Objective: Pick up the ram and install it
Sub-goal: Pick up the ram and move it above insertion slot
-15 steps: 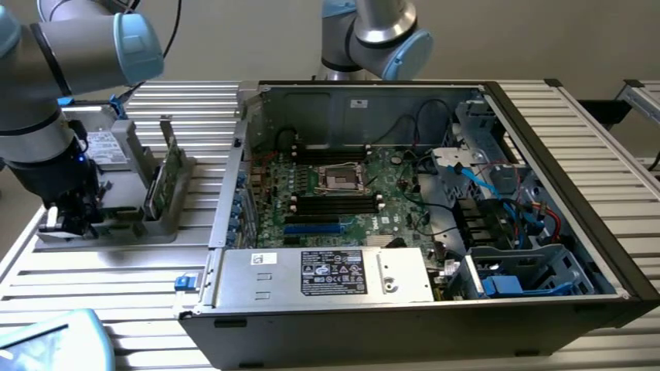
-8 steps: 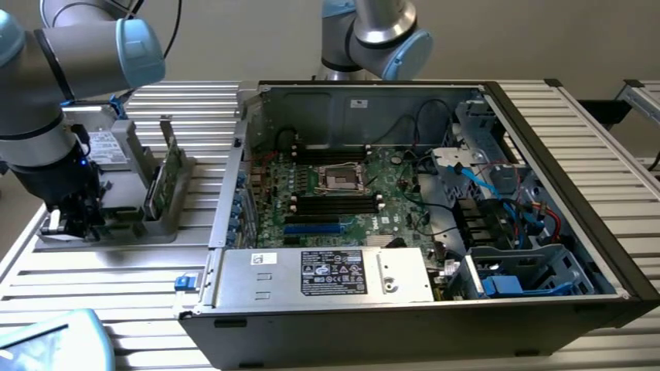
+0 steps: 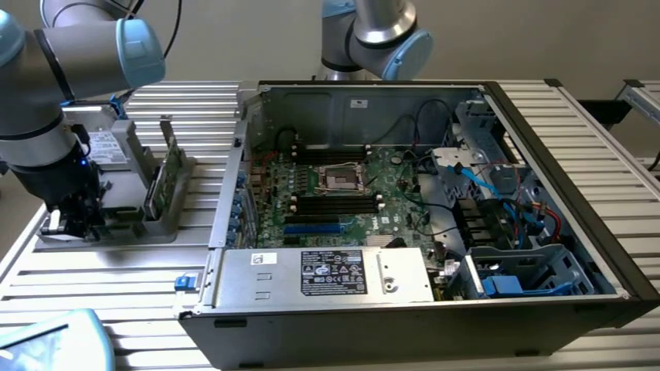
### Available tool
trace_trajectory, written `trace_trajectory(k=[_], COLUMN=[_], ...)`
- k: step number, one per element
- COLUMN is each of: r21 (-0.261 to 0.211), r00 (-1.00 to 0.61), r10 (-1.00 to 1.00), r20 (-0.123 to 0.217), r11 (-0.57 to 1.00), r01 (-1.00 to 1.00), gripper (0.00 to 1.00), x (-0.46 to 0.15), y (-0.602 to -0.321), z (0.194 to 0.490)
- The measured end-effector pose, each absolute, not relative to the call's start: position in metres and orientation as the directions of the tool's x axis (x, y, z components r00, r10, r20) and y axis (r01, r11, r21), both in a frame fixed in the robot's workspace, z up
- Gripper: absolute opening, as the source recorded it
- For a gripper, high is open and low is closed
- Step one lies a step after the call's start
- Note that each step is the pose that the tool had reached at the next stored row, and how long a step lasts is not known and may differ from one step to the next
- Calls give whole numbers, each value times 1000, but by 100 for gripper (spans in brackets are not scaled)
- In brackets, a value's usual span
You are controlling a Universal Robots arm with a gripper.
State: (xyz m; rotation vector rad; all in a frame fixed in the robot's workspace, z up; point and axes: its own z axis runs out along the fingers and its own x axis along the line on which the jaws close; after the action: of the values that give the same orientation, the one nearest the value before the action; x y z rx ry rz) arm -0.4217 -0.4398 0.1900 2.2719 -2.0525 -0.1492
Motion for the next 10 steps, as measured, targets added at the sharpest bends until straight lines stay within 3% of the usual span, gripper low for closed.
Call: trace_trajectory(k=[2,3,8,9,10], r21=[122,121,122,121,122], r00=[100,100,100,100,100], r10=[-995,-995,-995,-995,-995], r20=[-21,-21,-21,-21,-21], r11=[-102,-102,-102,-102,-102], r01=[-987,-987,-987,-987,-987], gripper=[35,27,29,36,36], x=[-422,-422,-422,-422,-422], y=[-440,-440,-440,-440,-440], z=[190,190,190,190,190])
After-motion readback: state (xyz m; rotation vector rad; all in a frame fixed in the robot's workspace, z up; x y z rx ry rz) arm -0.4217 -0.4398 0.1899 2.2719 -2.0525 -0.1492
